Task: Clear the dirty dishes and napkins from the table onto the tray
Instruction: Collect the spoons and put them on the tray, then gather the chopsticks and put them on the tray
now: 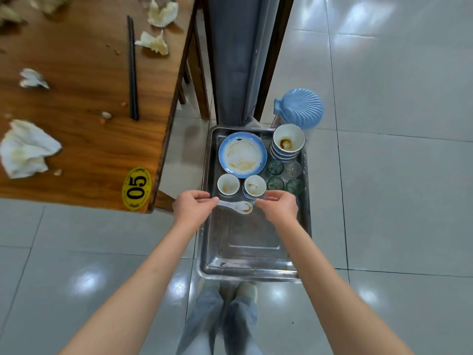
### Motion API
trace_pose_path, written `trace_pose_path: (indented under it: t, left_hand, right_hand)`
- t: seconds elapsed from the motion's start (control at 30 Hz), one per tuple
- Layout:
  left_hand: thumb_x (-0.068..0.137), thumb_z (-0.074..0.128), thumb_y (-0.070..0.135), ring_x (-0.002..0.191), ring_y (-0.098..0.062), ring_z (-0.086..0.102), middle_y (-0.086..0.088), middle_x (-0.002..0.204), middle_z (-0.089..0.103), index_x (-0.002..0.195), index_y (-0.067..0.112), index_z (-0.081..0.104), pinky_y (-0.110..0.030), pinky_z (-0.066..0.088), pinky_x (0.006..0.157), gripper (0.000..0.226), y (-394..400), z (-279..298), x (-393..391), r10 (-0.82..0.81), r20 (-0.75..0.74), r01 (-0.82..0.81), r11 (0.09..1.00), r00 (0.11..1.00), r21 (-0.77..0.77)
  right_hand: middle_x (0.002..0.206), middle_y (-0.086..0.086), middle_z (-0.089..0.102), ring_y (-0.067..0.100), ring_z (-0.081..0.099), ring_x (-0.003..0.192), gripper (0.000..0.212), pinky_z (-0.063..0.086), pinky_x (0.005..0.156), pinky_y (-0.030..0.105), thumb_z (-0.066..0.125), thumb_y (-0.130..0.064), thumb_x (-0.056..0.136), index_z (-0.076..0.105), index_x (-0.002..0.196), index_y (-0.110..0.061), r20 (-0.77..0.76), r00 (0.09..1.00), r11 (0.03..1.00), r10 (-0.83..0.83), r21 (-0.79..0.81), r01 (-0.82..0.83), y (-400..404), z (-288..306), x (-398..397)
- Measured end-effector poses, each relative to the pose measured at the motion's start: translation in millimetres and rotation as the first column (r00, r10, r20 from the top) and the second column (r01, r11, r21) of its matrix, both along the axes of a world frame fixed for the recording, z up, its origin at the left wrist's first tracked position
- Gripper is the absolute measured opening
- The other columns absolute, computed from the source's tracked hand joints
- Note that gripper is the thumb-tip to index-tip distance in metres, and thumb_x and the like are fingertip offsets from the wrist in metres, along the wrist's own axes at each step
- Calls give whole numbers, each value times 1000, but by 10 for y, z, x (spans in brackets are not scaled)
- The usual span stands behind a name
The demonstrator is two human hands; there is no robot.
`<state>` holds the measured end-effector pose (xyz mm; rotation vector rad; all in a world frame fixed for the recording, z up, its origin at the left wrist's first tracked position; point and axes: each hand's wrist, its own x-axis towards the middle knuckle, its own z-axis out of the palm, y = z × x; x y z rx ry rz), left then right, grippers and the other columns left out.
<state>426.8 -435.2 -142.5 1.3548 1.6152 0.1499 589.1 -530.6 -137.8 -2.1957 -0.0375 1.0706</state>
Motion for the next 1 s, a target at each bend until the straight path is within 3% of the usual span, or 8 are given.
trace_pose_path:
  t: [0.13, 0.33, 0.47, 0.53, 0.77, 1.0]
  left_hand:
    - [67, 80, 31, 80, -6, 67, 13, 74, 67, 90, 20, 72, -26, 51, 85, 27, -118, 532, -161, -82, 42, 77, 990, 996, 120]
    - [68, 80, 29, 85, -6, 65, 5, 102, 69, 111, 17, 67, -30, 53, 85, 46, -166, 1324, -580, -134, 87, 115, 973, 987, 200]
    - [71, 78, 39, 90, -7, 61, 11, 113, 63, 122, 23, 59, -15, 47, 68, 56, -131, 1921, -897, -144, 89, 117, 959, 985, 257]
    - [72, 78, 40, 95, -10, 62, 10, 119, 62, 125, 24, 57, -14, 47, 68, 59, -121, 2168, -1095, -132, 85, 102, 951, 988, 292]
    - [70, 79, 40, 105, -8, 57, 11, 127, 58, 128, 29, 54, -26, 52, 83, 64, -53, 2784, -1974, 26, 71, -55, 889, 997, 455]
    - [72, 79, 33, 114, -14, 55, 4, 131, 56, 130, 22, 54, -34, 50, 92, 64, 462, 3034, -3040, 118, 71, -138, 861, 990, 490]
  right_hand:
    - [91, -4, 68, 12, 63, 87, 44, 55, 85, 37, 78, -20, 70, 65, 112, -18, 6, 989, 986, 151, 69, -151, -75, 594, -30]
    - [109, -4, 65, 14, 61, 99, 52, 52, 86, 35, 78, -24, 71, 60, 120, -21, 72, 921, 908, 383, 156, -389, -36, 1504, -181]
    - [121, 0, 61, 16, 61, 104, 58, 50, 94, 38, 78, -25, 73, 55, 126, -21, 153, 823, 790, 547, 229, -568, 86, 2062, -480]
    - [124, 1, 60, 17, 59, 107, 59, 51, 92, 38, 78, -25, 74, 54, 129, -21, 207, 769, 723, 604, 264, -639, 171, 2294, -675]
    - [127, -4, 56, 15, 54, 112, 59, 47, 84, 26, 76, -31, 76, 51, 130, -26, 350, 621, 527, 701, 332, -782, 614, 2869, -1479]
    - [124, -9, 57, 8, 53, 102, 58, 45, 70, 13, 78, -33, 74, 53, 126, -29, 415, 602, 485, 682, 360, -797, 1316, 3043, -2462]
